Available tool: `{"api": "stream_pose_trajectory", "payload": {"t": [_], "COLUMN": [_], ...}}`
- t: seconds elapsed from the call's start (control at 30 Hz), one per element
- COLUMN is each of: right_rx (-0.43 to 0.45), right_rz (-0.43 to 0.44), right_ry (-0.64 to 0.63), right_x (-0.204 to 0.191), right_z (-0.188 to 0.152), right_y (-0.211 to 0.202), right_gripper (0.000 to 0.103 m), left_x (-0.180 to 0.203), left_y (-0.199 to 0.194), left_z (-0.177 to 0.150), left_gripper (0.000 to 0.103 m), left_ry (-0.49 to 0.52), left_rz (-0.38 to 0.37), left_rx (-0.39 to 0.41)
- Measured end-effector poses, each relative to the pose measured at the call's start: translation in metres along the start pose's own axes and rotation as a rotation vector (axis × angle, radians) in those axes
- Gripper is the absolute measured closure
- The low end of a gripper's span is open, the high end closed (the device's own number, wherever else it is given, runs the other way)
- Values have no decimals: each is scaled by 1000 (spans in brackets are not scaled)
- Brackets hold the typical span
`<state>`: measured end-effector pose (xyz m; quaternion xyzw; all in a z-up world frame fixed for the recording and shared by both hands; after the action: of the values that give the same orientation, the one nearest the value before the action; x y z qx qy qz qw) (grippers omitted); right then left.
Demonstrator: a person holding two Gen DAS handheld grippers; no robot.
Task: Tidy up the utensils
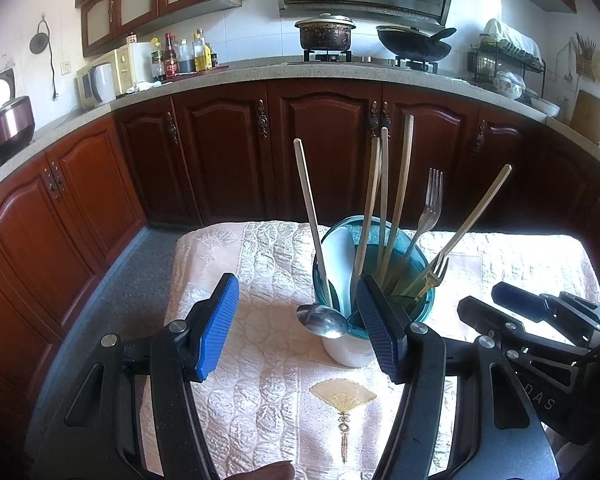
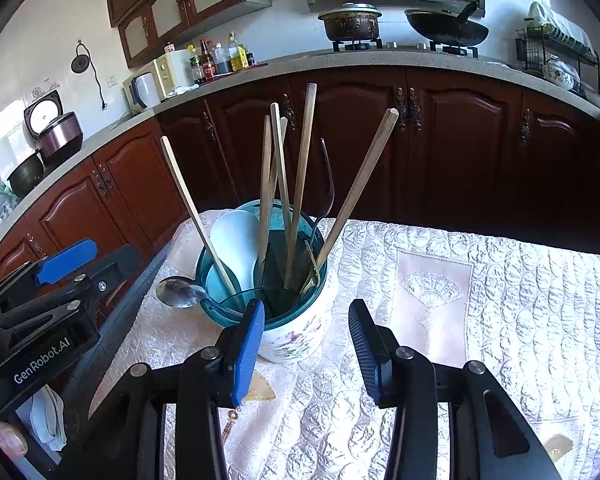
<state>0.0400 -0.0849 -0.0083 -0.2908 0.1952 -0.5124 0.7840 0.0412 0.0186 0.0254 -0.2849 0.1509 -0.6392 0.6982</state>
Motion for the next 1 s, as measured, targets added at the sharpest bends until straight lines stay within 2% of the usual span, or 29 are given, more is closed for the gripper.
{"api": "stream_pose_trajectory", "payload": {"t": [1.0], "right_rx": [-21], "right_rz": [3], "right_ry": [21], "right_x": [8], "right_z": [-13], "right_y": [7], "right_gripper": [61], "left_x": [1], "left_y": [9], "left_z": [-4], "left_gripper": [42], "left_ry": [1], "left_rz": [-11], "left_rx": [-13]}}
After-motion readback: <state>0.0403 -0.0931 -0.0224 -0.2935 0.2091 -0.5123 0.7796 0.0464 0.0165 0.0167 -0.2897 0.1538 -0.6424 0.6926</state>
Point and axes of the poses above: each gripper's, at about its wrist camera, not at the fingertips, and y roughly the way its jaws point, x to its right, z to its top, the point moved 4 cm from there along y, roughly the way its jaws point, and after that the axes turned 11 degrees about -y, right-handed, at the moved point
